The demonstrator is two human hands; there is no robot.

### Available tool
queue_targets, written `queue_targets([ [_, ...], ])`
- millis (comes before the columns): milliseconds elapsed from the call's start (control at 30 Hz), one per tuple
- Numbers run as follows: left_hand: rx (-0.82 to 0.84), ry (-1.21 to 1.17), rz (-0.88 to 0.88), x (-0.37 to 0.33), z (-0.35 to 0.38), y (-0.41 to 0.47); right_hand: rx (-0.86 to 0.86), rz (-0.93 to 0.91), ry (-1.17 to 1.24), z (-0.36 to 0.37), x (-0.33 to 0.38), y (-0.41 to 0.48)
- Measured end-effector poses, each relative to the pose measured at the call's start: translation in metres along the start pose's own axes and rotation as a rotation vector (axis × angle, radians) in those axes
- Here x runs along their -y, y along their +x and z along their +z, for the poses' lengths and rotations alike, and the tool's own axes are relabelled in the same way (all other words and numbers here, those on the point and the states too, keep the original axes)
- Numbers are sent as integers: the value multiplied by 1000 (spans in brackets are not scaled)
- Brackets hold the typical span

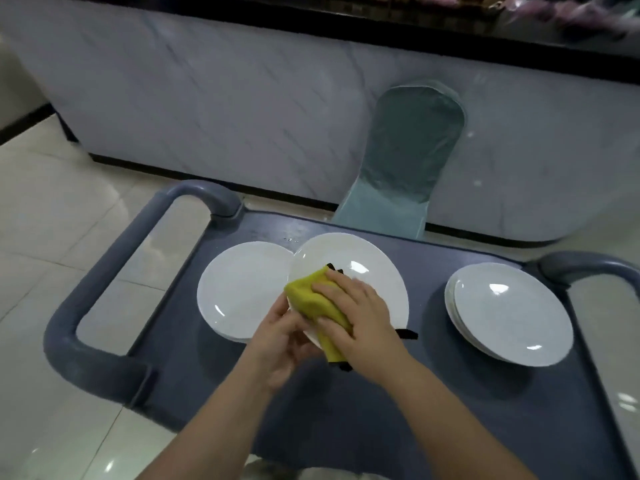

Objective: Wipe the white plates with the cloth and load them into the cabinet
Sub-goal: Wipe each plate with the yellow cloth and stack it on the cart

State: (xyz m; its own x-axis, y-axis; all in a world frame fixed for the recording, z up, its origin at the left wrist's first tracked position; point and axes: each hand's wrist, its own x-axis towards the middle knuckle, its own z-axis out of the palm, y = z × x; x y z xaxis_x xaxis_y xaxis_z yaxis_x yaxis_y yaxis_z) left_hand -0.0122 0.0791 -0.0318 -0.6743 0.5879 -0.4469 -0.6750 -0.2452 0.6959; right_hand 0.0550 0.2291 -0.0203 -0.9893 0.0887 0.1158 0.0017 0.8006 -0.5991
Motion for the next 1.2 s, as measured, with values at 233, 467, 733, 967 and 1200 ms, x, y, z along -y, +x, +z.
queue_targets([
  [233, 70, 1, -72, 16, 2, 26, -214, 93, -149, -35, -79, -42],
  [467, 227, 126, -21, 13, 21, 45, -416, 205, -53, 9, -42, 5],
  [733, 324, 277, -105, 15, 13, 40, -532, 446, -100, -10, -90, -55],
  [967, 271, 227, -29, -5, 18, 52, -370, 113, -118, 18, -38, -32],
  [1200, 183, 521, 243, -25, 18, 56, -593, 397, -24, -27, -76, -76],
])
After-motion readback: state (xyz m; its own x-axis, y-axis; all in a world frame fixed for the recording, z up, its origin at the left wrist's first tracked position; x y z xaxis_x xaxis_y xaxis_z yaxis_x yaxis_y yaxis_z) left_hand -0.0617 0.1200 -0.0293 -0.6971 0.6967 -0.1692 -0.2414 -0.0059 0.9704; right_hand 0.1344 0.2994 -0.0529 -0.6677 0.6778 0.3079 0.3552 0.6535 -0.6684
